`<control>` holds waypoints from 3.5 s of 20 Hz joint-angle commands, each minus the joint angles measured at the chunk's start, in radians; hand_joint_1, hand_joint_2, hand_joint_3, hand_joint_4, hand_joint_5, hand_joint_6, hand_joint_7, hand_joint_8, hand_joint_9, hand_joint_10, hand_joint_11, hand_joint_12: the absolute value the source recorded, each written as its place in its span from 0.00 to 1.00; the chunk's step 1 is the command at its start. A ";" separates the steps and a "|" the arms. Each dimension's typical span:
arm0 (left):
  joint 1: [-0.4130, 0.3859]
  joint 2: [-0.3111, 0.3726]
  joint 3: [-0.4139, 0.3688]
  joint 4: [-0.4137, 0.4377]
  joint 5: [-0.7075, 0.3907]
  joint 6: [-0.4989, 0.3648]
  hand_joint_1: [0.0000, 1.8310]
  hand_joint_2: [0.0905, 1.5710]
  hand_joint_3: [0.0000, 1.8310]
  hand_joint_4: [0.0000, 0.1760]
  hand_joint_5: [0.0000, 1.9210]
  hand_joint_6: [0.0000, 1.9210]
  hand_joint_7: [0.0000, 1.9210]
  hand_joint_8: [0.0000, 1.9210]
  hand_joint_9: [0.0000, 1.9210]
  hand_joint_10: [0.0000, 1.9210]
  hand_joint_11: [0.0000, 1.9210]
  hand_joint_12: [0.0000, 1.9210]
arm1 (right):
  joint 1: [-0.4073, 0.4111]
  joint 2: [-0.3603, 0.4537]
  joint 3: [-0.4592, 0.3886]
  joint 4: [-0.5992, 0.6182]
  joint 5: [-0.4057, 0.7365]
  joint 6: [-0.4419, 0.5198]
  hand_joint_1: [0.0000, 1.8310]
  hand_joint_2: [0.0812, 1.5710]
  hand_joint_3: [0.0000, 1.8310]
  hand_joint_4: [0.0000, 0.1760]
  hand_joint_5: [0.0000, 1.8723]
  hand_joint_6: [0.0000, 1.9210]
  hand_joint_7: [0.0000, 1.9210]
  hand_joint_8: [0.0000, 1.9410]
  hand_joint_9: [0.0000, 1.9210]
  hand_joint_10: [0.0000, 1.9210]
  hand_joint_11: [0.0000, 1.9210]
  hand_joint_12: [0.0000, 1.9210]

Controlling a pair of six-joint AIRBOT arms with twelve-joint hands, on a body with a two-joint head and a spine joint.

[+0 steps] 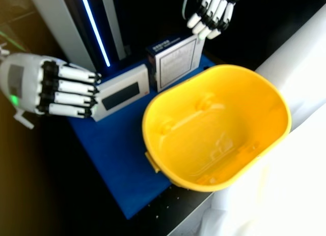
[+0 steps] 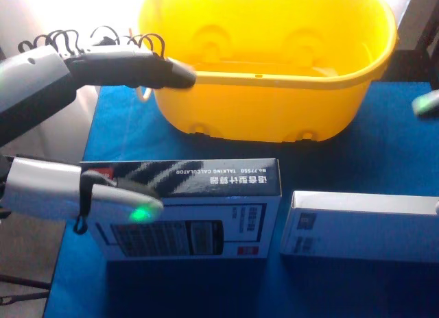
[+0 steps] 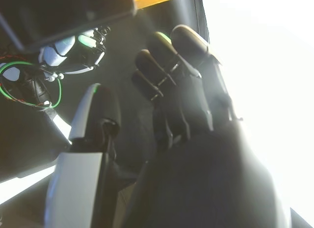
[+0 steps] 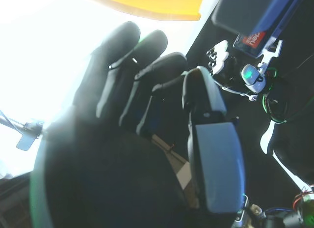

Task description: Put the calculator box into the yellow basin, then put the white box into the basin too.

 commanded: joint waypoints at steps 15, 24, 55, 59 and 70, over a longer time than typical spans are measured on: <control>-0.018 -0.117 0.091 -0.044 0.115 -0.001 0.40 0.53 0.00 0.00 0.24 0.00 0.22 0.00 0.17 0.07 0.00 0.60 | 0.035 -0.085 0.052 0.039 0.059 0.009 0.40 0.45 0.00 0.00 0.36 0.00 0.37 0.00 0.34 0.02 0.10 0.56; -0.010 -0.154 0.123 -0.044 0.225 -0.001 0.42 0.54 0.00 0.00 0.23 0.00 0.21 0.00 0.15 0.06 0.00 0.57 | 0.040 -0.137 0.083 0.038 0.197 -0.005 0.54 0.47 0.01 0.00 0.39 0.00 0.39 0.00 0.25 0.29 0.01 0.81; -0.474 -0.313 0.367 -0.020 -0.093 -0.016 0.74 0.73 0.00 0.00 0.43 0.59 0.44 0.63 0.43 0.72 0.37 0.74 | 0.054 -0.163 0.095 0.051 0.070 0.030 0.70 0.68 0.00 0.00 0.54 0.40 0.55 0.59 0.52 0.72 0.46 0.92; -0.565 -0.433 0.497 0.008 0.131 -0.014 0.75 0.71 0.00 0.00 0.43 0.59 0.47 0.57 0.48 0.65 0.42 0.71 | 0.060 -0.169 0.101 0.045 0.080 0.030 0.69 0.71 0.00 0.00 0.52 0.41 0.48 0.71 0.48 0.85 0.46 0.99; -0.601 -0.630 0.713 -0.029 0.473 0.097 0.74 0.74 0.00 0.00 0.43 0.62 0.43 0.65 0.40 0.75 0.25 0.89 | 0.081 -0.175 0.112 0.025 0.099 0.030 0.75 0.69 0.00 0.00 0.52 0.49 0.52 0.51 0.44 0.69 0.37 0.86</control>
